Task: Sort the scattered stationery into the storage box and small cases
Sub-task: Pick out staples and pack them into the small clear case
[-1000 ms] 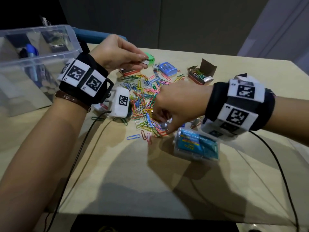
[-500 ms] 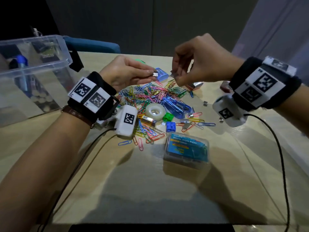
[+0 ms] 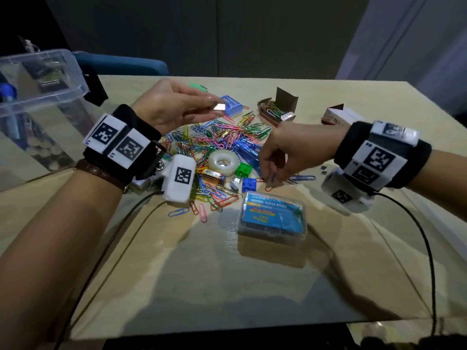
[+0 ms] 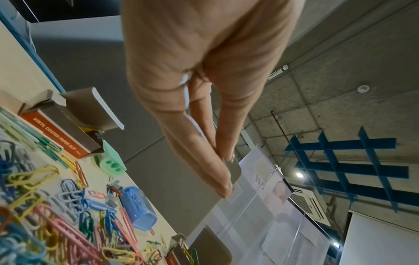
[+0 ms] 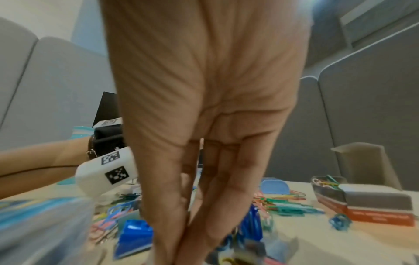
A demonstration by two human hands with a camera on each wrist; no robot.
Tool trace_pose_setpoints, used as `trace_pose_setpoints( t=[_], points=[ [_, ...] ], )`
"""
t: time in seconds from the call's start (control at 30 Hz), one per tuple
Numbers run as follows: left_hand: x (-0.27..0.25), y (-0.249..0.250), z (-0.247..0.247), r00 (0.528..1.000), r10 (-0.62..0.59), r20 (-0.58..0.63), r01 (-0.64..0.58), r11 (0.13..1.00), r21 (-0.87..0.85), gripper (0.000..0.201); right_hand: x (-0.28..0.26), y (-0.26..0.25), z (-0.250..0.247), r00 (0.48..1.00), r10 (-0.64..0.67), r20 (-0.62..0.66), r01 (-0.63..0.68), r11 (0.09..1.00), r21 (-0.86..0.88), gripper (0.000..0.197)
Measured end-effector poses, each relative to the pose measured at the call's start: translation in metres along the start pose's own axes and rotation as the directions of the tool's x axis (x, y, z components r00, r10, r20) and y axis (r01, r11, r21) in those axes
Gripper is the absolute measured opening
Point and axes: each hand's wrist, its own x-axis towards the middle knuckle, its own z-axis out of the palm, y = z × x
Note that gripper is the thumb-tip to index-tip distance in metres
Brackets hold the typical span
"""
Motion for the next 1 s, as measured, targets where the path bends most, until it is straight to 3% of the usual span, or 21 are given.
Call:
trace_pose_setpoints(
  t=[0.1, 0.13, 0.23, 0.3, 0.4, 0.73, 1.0],
  points=[
    [-0.002, 0.000, 0.003, 0.999, -0.031, 0.008, 0.031, 1.000, 0.000, 0.014, -0.001, 0.009, -0.005, 0.986, -0.022, -0.166, 0.032, 0.998, 0.059, 0.015],
    [-0.003, 0.000, 0.004, 0.999, -0.036, 0.021, 0.036, 0.999, -0.003, 0.015, -0.002, 0.012, -0.010, 0.969, 0.000, -0.247, 0.038, 0.988, 0.153, 0.015],
    [-0.006, 0.000, 0.011, 0.999, -0.030, 0.028, 0.031, 0.999, -0.025, 0.016, -0.008, 0.016, -0.028, 0.894, 0.137, -0.427, 0.132, 0.830, 0.543, 0.030],
    [-0.007, -0.001, 0.016, 1.000, -0.018, 0.015, 0.019, 0.998, -0.056, 0.016, -0.007, 0.014, -0.031, 0.832, 0.217, -0.510, 0.212, 0.726, 0.655, 0.030],
    [-0.010, 0.000, 0.023, 1.000, -0.019, -0.021, 0.017, 0.994, -0.104, 0.017, -0.001, 0.007, -0.029, 0.766, 0.272, -0.582, 0.246, 0.712, 0.657, 0.031],
    [-0.018, 0.003, 0.039, 0.990, 0.023, -0.139, -0.055, 0.972, -0.230, 0.023, 0.009, 0.005, -0.025, 0.683, 0.305, -0.664, 0.248, 0.758, 0.603, 0.039],
    [-0.020, 0.001, 0.046, 0.987, 0.011, -0.161, -0.060, 0.950, -0.306, 0.030, 0.008, 0.001, -0.029, 0.693, 0.196, -0.694, 0.179, 0.886, 0.428, 0.034]
  ],
)
